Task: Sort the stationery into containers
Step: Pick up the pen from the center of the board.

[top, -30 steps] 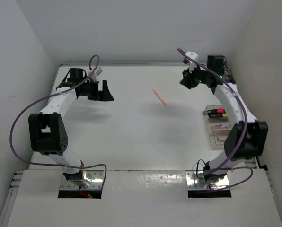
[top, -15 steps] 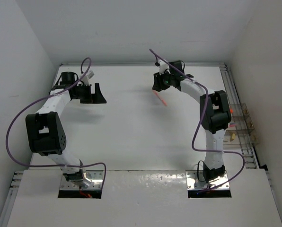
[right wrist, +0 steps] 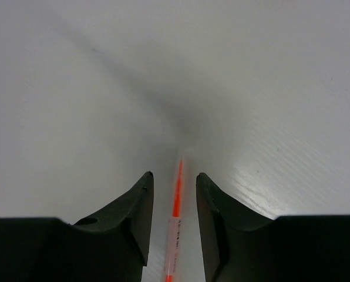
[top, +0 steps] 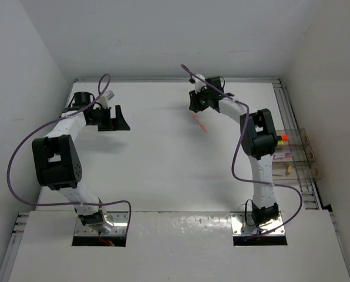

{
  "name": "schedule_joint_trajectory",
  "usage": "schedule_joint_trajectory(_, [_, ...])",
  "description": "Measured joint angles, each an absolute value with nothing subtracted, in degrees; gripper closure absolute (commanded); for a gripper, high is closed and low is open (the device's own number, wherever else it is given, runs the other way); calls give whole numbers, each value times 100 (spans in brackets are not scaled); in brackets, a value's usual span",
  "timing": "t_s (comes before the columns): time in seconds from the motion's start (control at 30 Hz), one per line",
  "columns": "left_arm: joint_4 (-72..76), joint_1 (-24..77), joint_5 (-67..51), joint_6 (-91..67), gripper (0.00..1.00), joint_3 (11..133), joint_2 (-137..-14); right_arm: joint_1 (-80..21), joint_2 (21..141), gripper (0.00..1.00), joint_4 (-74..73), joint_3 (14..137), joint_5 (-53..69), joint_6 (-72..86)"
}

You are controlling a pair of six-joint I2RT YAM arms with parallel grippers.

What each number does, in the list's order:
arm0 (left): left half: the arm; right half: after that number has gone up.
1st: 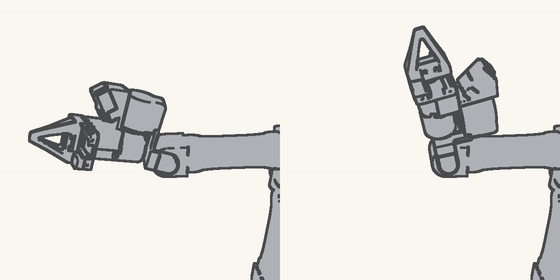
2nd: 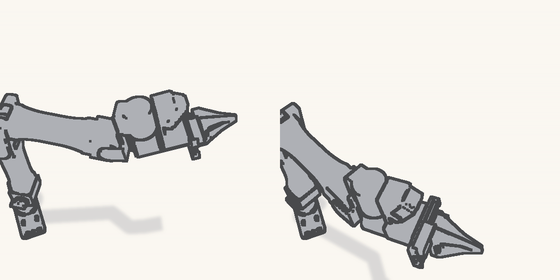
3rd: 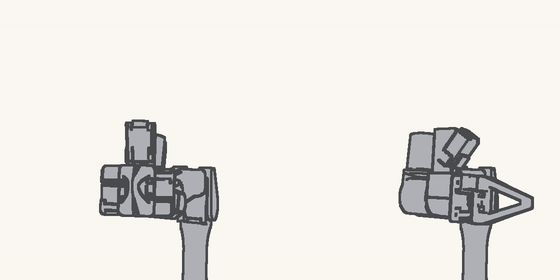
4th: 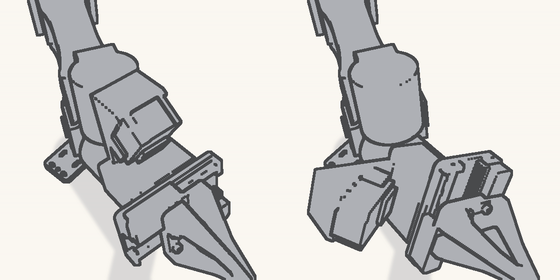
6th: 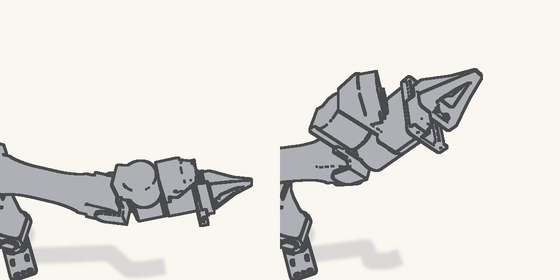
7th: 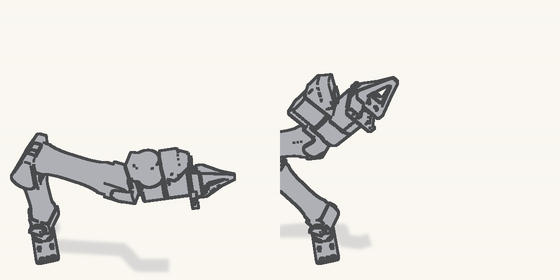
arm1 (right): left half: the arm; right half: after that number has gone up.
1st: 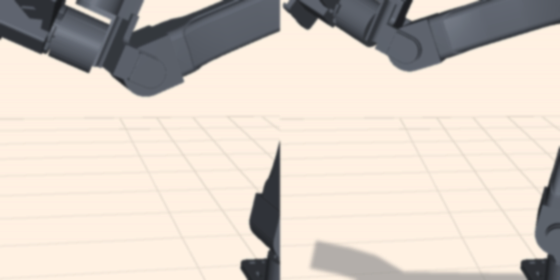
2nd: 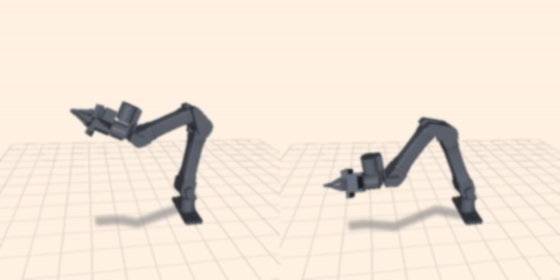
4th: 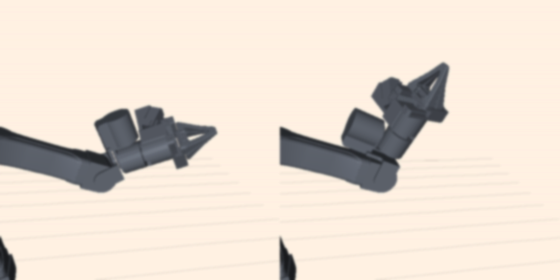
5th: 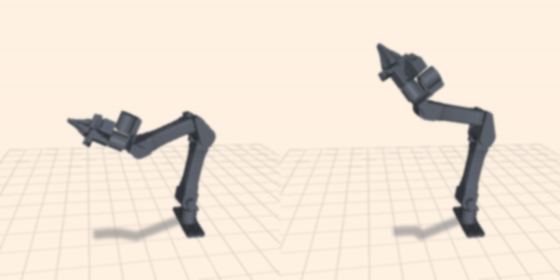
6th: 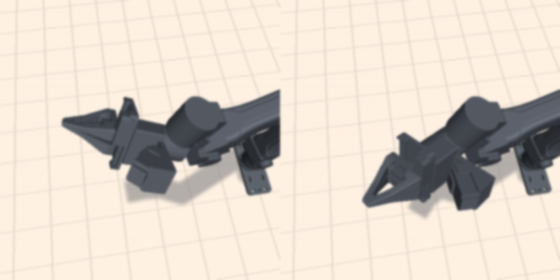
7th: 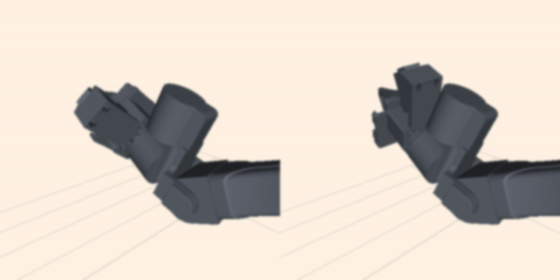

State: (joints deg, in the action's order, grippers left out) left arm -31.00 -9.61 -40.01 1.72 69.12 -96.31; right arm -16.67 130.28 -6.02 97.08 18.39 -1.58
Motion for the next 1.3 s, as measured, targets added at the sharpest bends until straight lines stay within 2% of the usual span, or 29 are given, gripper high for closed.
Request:
schedule_joint_trajectory(0.53, [-3242, -976, -4104, 231, 0, 6914, -9765, -1669, 13351, 67, -633, 9712, 1839, -340])
schedule_joint_trajectory(0.87, [-3395, -976, -4206, 228, 0, 6923, -9765, -1693, 13708, 79, -1013, 10221, 1785, -670])
schedule_joint_trajectory(1.3, [-3597, -976, -4217, 261, 0, 7155, -9865, -1857, 14129, 84, -1892, 11118, 1649, -1079])
